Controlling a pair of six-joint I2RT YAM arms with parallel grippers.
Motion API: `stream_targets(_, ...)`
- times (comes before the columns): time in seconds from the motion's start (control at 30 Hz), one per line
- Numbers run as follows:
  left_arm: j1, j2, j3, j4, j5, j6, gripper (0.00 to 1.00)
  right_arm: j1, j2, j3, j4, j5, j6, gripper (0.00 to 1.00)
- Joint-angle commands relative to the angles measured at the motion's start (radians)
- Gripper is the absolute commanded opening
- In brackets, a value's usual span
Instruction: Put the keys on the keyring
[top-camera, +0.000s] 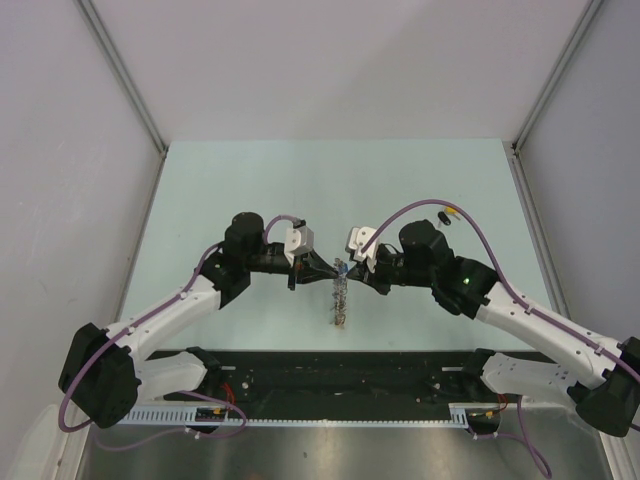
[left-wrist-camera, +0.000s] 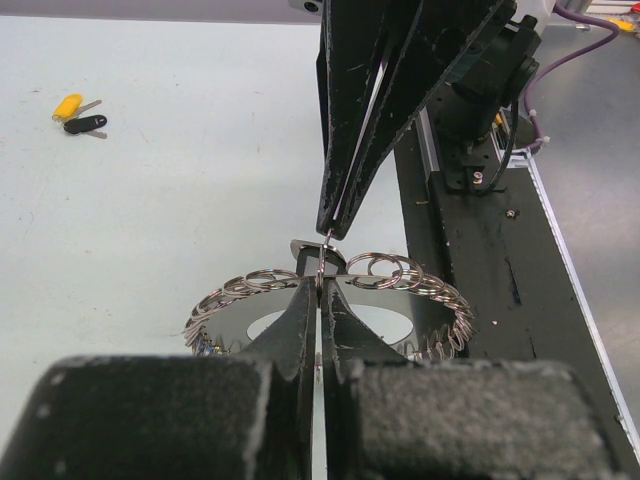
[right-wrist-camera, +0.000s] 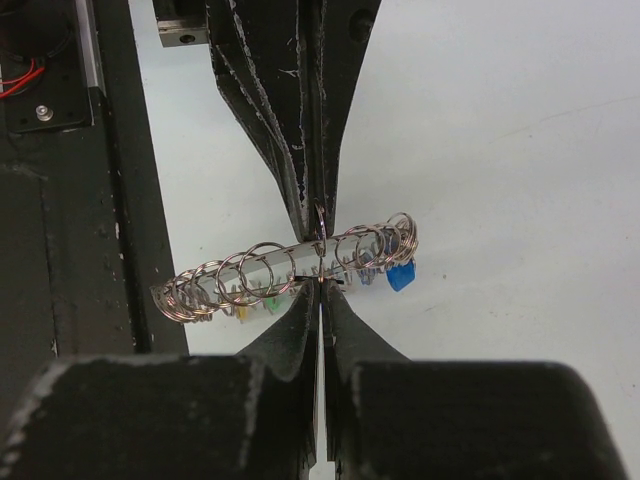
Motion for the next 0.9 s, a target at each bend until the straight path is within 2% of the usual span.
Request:
stream_targets(0.0,0.000,-0.031,0.024,0.051,0.011,0.008,0.00,0.006,-0.001,0.049,0.008,-0.014,-0.010,0.00)
stream_targets(0.87,0.000,-0.018,0.035,0.031,0.047,0.019,0.00,0.007,0.002,0.049,0.017,-0.051,-0.018,0.00)
